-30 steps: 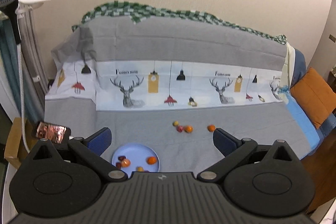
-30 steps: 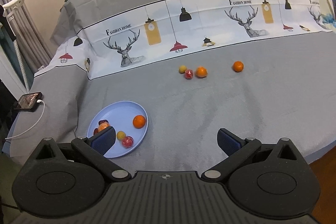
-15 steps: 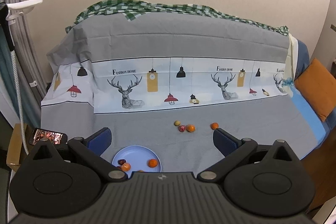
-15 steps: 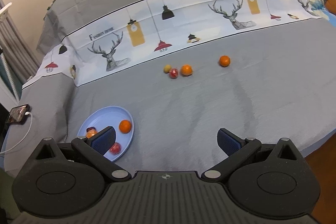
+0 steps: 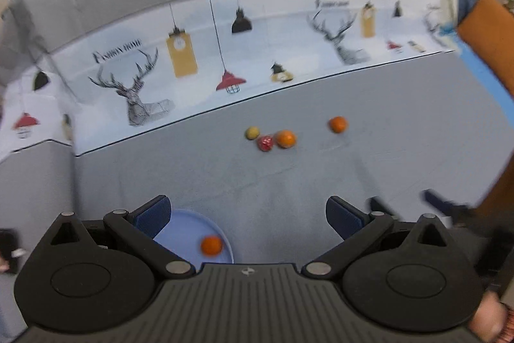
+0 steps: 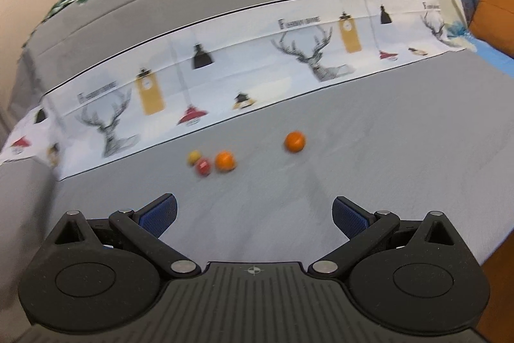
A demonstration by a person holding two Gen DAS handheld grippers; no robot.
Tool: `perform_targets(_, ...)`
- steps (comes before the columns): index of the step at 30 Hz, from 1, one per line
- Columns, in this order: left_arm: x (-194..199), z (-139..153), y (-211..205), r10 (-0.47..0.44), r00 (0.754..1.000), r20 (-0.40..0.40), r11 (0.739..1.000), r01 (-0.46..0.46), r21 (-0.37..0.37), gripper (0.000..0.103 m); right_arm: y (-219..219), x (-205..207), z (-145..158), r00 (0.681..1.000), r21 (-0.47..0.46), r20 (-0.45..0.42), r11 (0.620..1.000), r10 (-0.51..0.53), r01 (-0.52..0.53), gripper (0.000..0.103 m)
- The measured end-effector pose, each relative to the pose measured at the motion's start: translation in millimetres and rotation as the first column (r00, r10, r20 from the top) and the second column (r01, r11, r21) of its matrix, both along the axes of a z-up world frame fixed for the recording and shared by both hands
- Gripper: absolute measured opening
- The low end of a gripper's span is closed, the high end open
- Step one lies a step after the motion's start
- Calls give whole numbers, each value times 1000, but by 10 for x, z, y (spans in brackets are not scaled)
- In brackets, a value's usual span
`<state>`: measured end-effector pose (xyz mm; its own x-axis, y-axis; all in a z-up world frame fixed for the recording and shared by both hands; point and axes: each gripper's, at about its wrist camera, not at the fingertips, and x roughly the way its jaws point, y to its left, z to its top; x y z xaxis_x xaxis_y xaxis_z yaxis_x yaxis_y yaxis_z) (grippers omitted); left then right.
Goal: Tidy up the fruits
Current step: 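Grasp the wrapped red plum with the left tool while the right tool grasps an orange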
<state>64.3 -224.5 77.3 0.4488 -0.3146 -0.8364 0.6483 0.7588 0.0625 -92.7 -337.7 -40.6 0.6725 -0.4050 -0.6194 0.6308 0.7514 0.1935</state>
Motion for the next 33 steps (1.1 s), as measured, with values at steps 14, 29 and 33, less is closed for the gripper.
perform_targets(14,1402,-2155,-1099,7,998,-57,998,-3,67,95,-1348,1219,-1243,992,-39,-126,999,12,-17,102)
perform_targets(29,1571,-2391,-1293,-38,993,-115,999,36,-19,29,-1523,1683,-1569,985,-102,-148,990,85,-101,36)
perform_targets(33,1463,-2327,-1160,-2,997,-74,999,5,39,29,-1408,1530,-1475,987,-67,-148,995,68,-79,36)
